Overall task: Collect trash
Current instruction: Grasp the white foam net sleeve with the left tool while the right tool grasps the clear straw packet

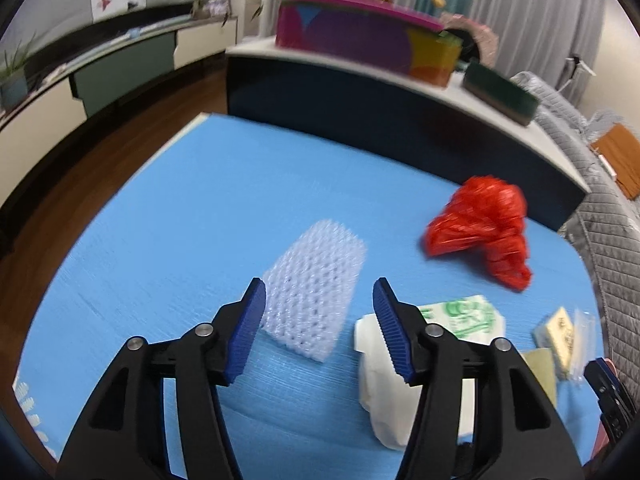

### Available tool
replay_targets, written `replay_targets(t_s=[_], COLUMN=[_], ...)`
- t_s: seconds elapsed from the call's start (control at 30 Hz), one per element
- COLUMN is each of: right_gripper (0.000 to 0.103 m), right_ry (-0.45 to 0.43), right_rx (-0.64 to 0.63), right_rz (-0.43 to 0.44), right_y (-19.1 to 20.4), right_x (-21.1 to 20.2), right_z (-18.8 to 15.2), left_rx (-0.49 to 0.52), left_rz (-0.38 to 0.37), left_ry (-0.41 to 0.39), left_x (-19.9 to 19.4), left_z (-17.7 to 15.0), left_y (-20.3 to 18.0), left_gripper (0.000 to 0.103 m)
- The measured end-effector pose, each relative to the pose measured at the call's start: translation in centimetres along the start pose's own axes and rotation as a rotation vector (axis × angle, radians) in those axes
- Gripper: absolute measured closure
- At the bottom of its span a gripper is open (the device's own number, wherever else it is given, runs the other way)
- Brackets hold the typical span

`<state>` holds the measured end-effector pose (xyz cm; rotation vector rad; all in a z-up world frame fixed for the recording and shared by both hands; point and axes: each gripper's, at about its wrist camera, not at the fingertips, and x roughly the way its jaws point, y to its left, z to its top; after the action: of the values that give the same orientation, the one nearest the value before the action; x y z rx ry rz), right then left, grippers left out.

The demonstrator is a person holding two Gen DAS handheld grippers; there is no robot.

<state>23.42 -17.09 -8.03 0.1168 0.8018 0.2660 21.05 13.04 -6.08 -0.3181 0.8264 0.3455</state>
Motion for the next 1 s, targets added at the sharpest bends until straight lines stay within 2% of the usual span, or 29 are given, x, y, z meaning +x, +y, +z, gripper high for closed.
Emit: replay_targets(t_s=[0.2,0.3,0.33,0.43,0.53,0.57,0.63,1.0], right_gripper=[0.067,0.072,0.076,0.087,0.098,0.100,0.101,0.101], right_ry=[0.032,0.030,0.029,0.031,0.028,0.024,0.009,-0.079], right_rx=[-0.002,-0.003,-0.005,-0.013,-0.030,-0.035,-0.046,-0.085], right_rz=[-0.006,-0.004,-0.004,0.000,-0.002,-0.004,-0.008,-0.027], right_y=[-0.3,-0.4,-0.5,-0.5,-0.4,-0.3,-0.2,-0.1], right_x=[0.9,0.8,0.7,0.7,0.4,0.2,-0.3,-3.9], right_z=[-0.4,-0.4,-0.4,-0.4,-0.5,-0.5,-0.6,-0.5], left_rx=[0.017,0.024,0.029,0.037,0.038,0.039,0.042,0.081], left_rz=[0.039,0.043,0.047,0.054,0.055,0.055,0.052,-0.023], left_ry=[0.049,0.052,0.055,0.068,0.068,0.063,0.049,-0.060], left_x=[1.9,2.1,2.2,2.5,2.3,2.1,1.6,-2.5], left_z=[-0.4,-0.4,-0.4,-0.3,-0.2,-0.2,-0.1,-0.1], left_y=[-0.5,-0.6,-0.6,-0.5,-0.4,-0.4,-0.5,-2.1], left_gripper=[0.048,0.048,0.050,0.061,0.077,0.083,0.088,0.090])
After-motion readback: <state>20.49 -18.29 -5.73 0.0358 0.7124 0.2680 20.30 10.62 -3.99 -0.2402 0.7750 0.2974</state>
